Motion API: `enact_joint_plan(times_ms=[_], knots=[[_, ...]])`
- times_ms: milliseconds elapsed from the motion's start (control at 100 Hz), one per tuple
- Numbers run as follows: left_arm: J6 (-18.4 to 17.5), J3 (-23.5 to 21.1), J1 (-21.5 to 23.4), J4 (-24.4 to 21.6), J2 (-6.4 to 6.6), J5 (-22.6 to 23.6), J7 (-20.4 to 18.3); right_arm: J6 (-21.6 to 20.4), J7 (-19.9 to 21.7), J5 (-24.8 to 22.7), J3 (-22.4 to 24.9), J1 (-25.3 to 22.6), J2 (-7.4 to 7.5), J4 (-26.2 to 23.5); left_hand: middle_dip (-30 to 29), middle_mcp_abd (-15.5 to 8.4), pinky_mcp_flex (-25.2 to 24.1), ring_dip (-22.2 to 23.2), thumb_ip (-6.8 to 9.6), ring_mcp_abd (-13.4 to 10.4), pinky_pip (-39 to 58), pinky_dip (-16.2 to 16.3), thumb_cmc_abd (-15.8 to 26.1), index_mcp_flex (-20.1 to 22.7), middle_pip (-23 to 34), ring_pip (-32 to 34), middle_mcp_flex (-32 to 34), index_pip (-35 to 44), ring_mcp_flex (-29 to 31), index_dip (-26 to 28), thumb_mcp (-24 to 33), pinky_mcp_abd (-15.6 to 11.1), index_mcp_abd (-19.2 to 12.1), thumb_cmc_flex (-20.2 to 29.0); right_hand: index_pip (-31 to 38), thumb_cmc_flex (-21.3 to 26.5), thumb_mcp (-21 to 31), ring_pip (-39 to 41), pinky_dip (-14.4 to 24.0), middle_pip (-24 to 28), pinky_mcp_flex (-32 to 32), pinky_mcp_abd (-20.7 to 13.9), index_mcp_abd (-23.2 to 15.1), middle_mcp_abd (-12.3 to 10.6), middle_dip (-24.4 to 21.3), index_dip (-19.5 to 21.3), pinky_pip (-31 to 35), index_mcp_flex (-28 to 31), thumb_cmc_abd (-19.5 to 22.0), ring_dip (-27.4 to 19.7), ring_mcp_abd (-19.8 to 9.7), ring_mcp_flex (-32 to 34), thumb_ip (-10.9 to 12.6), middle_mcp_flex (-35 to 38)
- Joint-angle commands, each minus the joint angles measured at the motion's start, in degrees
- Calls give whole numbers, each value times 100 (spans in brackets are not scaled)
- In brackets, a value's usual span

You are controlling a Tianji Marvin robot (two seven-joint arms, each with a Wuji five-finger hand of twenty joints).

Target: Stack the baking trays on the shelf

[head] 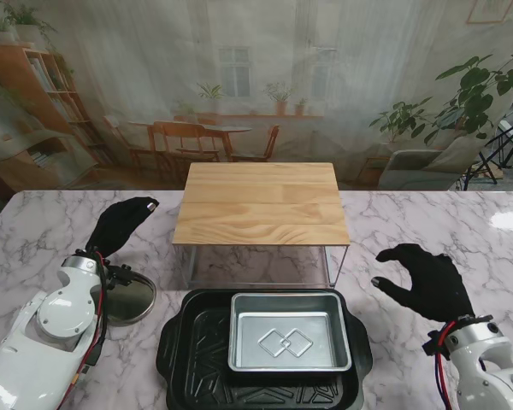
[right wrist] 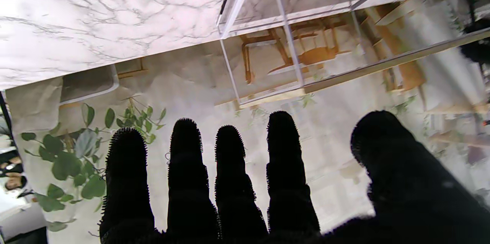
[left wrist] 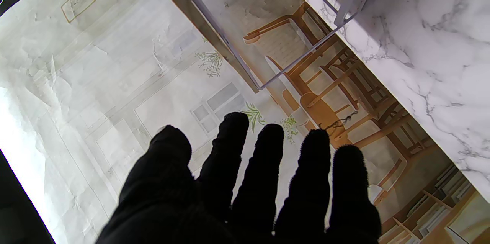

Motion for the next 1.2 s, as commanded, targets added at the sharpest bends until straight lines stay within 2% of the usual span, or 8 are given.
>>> enact_joint_plan(times_ms=[0,190,390,490,860,1000,1140,1190], knots=[[48,20,-12,14,-13,1,-51,86,-46,91,-50,221,-10,236,58,-23,-32,59,-101,-3,51,-90,261,81,115,145,92,-17,61,-30,-86,-193,-19,42,-90,-47,-13,-405,-80,-170,-182,-201,-212,-129,-82,85,-219,-42,-15,-113,-137,-194,151,-166],[116,28,2,-11,-14,8,-52,157,-426,390,-310,740,-64,1009,57,-20,-26,59,-100,-5,65,-82,255,82,116,146,86,-16,60,-27,-85,-187,-21,46,-112,-45,31,-581,-63,-205,-284,-307,-206,-165,-151,61,-468,-117,-47,-186,-200,-353,135,-269],[217,75,-21,13,-36,58,51,108,-842,579,-495,942,-134,1453,5,-52,12,53,-104,-48,111,-65,236,34,-10,134,-235,-38,27,-34,-85,-212,5,56,-113,-27,69,-645,-12,-186,-309,-323,-188,-175,-162,45,-597,-115,-53,-198,-201,-365,126,-247],[293,116,-40,40,-41,85,78,2,-989,622,-532,982,-158,1579,-28,-80,11,49,-107,-65,136,-59,240,1,-68,129,-409,-55,-2,-40,-87,-233,14,52,-115,-20,93,-666,16,-187,-313,-314,-173,-143,-167,36,-646,-94,-65,-198,-199,-364,125,-243],[304,-86,67,-11,-18,226,81,-79,-885,647,-575,1001,-140,1556,-153,-120,-3,15,-105,-95,156,-73,270,-127,-174,98,-448,-190,-6,-137,-107,-238,-12,-32,-125,-17,98,-697,137,-167,-211,-278,-156,-124,-159,13,-761,-109,-33,-187,-173,-346,116,-239],[338,-398,266,-80,90,553,-219,-91,-842,632,-578,1017,-130,1556,-618,-266,16,-172,-111,-202,24,-187,241,-742,-656,-113,-1011,-651,-85,-573,-156,-335,-166,-253,-126,-10,98,-696,175,-164,-202,-290,-151,-121,-157,9,-784,-110,-27,-183,-173,-343,117,-239],[216,-708,425,2,149,891,-274,-107,-859,638,-581,1024,-133,1566,-939,-472,-18,-305,-108,-374,-164,-340,-16,-1677,-1009,-279,-1887,-1064,-319,-843,-191,-486,-408,-539,-132,-14,104,-693,216,-161,-197,-290,-150,-115,-156,2,-803,-111,-30,-178,-179,-343,117,-238],[213,-819,489,17,183,1015,-363,-97,-868,635,-583,1023,-135,1565,-1033,-546,-54,-381,-85,-444,-326,-445,-144,-2036,-1089,-391,-2226,-1232,-455,-965,-168,-346,-483,-704,-122,-8,107,-688,232,-168,-183,-295,-149,-100,-157,4,-800,-89,-30,-175,-175,-336,118,-269]])
